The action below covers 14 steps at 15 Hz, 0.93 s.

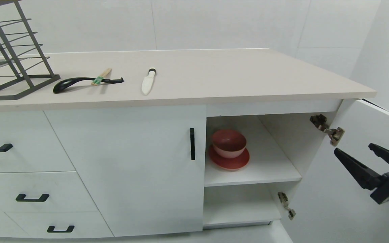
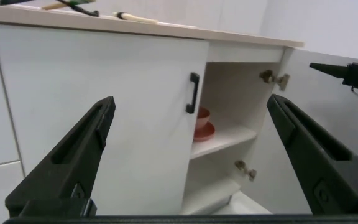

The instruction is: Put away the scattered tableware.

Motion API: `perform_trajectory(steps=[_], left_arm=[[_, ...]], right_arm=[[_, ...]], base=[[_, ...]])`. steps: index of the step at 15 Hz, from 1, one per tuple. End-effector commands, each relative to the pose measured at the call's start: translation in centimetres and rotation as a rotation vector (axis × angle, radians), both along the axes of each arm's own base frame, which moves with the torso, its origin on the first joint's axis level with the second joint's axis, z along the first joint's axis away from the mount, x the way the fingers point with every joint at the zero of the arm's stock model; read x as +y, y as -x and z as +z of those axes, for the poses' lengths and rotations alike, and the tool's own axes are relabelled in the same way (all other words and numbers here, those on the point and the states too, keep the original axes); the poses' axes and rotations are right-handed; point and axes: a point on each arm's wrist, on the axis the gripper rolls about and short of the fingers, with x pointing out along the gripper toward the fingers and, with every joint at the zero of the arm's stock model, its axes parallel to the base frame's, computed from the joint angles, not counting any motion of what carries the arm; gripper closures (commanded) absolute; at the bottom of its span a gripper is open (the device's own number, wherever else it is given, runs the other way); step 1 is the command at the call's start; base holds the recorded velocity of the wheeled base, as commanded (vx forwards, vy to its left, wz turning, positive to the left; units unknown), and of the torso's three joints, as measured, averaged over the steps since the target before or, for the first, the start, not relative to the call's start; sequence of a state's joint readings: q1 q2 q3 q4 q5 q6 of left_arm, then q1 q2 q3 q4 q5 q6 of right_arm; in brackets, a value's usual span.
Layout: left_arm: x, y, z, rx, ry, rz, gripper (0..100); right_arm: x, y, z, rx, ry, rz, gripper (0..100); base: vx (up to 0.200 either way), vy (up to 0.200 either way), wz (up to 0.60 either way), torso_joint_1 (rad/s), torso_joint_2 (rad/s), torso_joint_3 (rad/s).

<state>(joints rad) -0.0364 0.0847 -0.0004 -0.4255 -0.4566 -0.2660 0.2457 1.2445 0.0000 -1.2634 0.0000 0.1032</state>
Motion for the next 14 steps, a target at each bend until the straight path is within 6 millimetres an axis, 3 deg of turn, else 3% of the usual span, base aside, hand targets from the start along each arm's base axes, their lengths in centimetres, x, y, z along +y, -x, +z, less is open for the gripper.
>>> perform_trajectory(steps=[1, 5, 7, 10, 14], left_arm=[[0.0, 0.1, -0.4, 0.011, -0.015, 0.006, 0], [0.0, -0.1, -0.8, -0.005, -0.114, 0.071, 0], [0.2, 0.0, -2.3, 0.060, -0.172, 0.232, 0], [0.6, -0.1, -3.2, 0.124, -0.232, 0.437, 0], [0.7, -0.1, -3.8, 0.180, -0.258, 0.462, 0]], right_arm=[[-1.3, 4.4, 0.9, -0.060, -0.015, -0.016, 0], [-2.3, 8.3, 0.0, -0.075, 0.027, -0.036, 0], [-2.9, 10.5, -0.8, -0.083, 0.034, -0.092, 0], [-3.2, 12.1, -1.7, -0.099, 0.034, -0.154, 0], [-3.3, 14.0, -3.4, -0.105, 0.036, -0.224, 0]], base=[[0.000, 0.000, 0.00, 0.000, 0.00, 0.000], [0.000, 0.000, 0.00, 0.000, 0.00, 0.000], [0.000, 0.000, 0.00, 0.000, 0.00, 0.000], [0.000, 0.000, 0.00, 0.000, 0.00, 0.000], [0.000, 0.000, 0.00, 0.000, 0.00, 0.000]])
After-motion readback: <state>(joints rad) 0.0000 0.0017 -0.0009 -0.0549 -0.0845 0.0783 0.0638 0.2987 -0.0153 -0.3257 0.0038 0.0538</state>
